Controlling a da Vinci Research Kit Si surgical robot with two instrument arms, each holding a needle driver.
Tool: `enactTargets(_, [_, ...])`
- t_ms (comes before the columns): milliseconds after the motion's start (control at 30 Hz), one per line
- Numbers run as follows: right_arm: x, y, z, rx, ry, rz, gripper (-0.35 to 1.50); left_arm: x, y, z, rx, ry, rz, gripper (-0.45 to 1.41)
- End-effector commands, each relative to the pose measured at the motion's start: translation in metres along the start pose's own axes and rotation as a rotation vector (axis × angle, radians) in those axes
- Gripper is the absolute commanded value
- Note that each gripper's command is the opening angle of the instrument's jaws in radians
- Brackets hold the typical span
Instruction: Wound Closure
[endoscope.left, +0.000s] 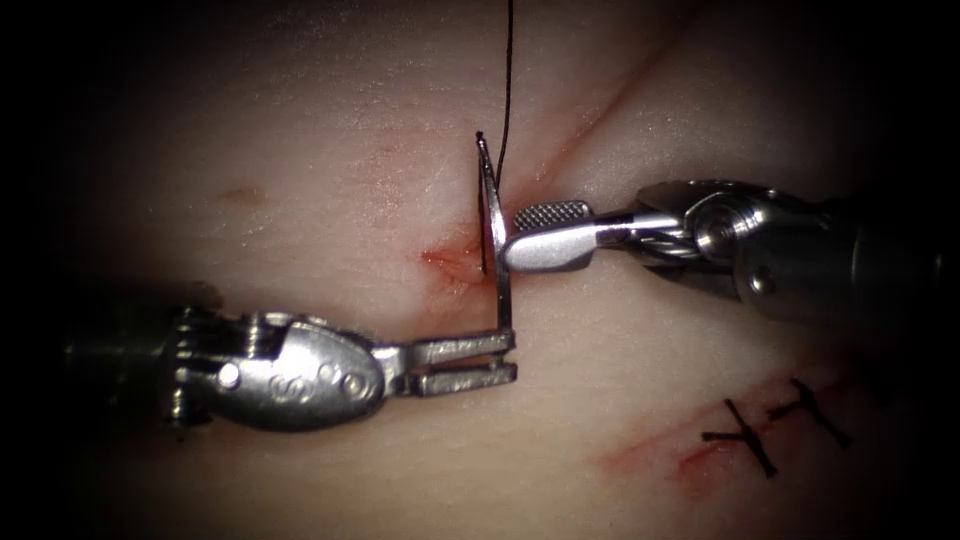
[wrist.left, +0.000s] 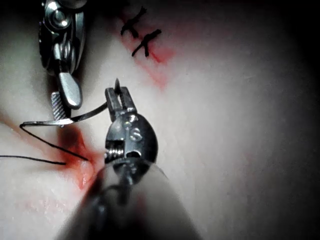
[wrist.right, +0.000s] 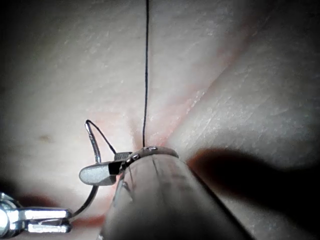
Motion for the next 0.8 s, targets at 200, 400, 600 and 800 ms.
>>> enactTargets(200, [-0.0007,0.0004,0.0023,0.007,-0.030,0.003,1.30,0.0000,0.0008,0.0005,-0.010,0.002,0.020,-0.45])
enactTargets(400, [-0.0005,0.0007,0.0026,0.001,-0.051,0.026,1.20,0.0001,0.0008,0.0006,-0.016,-0.001,0.037,-0.45])
enactTargets(600, [-0.0003,0.0008,0.0027,0.003,-0.060,0.051,0.84,0.0001,0.0009,0.0008,-0.030,-0.003,0.069,-0.45])
enactTargets(800, [-0.0003,0.0008,0.0021,0.013,-0.074,0.091,-0.35,0.0000,0.0009,0.0014,-0.037,-0.002,0.087,-0.45])
